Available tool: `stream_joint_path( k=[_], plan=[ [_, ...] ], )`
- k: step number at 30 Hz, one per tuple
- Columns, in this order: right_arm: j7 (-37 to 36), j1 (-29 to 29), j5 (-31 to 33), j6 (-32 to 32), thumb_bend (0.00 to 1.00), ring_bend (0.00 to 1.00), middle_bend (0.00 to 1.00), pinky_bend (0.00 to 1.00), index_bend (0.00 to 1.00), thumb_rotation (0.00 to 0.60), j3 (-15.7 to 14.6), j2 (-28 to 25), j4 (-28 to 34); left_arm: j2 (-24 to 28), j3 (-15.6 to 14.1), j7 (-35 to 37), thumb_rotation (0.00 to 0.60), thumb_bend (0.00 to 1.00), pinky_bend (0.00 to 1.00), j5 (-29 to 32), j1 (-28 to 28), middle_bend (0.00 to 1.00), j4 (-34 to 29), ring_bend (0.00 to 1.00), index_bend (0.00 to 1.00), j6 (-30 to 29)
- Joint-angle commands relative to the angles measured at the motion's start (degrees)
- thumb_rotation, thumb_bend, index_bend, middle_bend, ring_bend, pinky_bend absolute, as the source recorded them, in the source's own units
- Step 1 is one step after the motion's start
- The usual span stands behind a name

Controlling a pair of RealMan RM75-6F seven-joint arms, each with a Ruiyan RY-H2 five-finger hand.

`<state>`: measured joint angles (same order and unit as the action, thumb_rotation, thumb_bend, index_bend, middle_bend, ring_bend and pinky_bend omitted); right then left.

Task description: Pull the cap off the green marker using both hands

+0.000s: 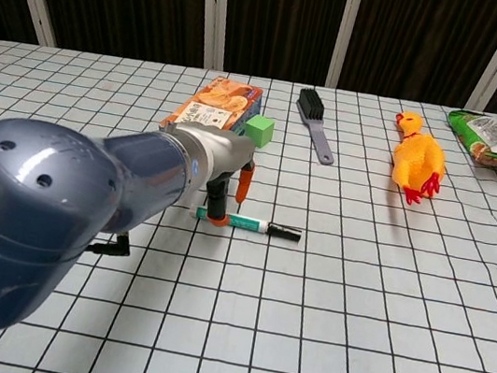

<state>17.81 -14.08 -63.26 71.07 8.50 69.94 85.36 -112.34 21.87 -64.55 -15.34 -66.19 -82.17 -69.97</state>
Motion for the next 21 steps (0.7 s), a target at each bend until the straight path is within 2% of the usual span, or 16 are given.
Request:
stream_joint_path(
  k=[1, 10, 16, 21],
  plan=[
    [0.3, -0.1, 0.2, -0.1, 0.25, 0.04, 0.05, 0.04, 0.10, 0.600, 0.0, 0.2, -0.2, -0.3, -0.2, 0.5, 0.600, 0.46, 0.00, -0.1, 0.1, 0.10, 0.7, 0.00, 0.42, 0.4],
    [0.5, -0.6, 0.4, -0.7, 0.25, 0.04, 0.05, 0.04, 0.10, 0.600, 0.0, 1.4, -1.2, -1.1, -0.9, 1.6, 0.600, 0.46, 0.00, -1.1, 0.4, 0.10, 2.6, 0.00, 0.43, 1.0],
    [0.4, -0.7, 0.8, -1.3, 0.25, 0.04, 0.05, 0.04, 0.10, 0.600, 0.0, 2.2, -2.4, -1.7, -1.0, 2.2, 0.600, 0.46, 0.00, -2.0, 0.4, 0.15, 3.6, 0.00, 0.49, 1.3],
    [0.0, -0.8, 0.9, -1.7, 0.25, 0.04, 0.05, 0.04, 0.10, 0.600, -0.1, 2.9, -3.5, -2.4, -1.2, 2.6, 0.600, 0.48, 0.00, -3.3, 0.3, 0.15, 4.6, 0.00, 0.49, 1.1]
  ],
)
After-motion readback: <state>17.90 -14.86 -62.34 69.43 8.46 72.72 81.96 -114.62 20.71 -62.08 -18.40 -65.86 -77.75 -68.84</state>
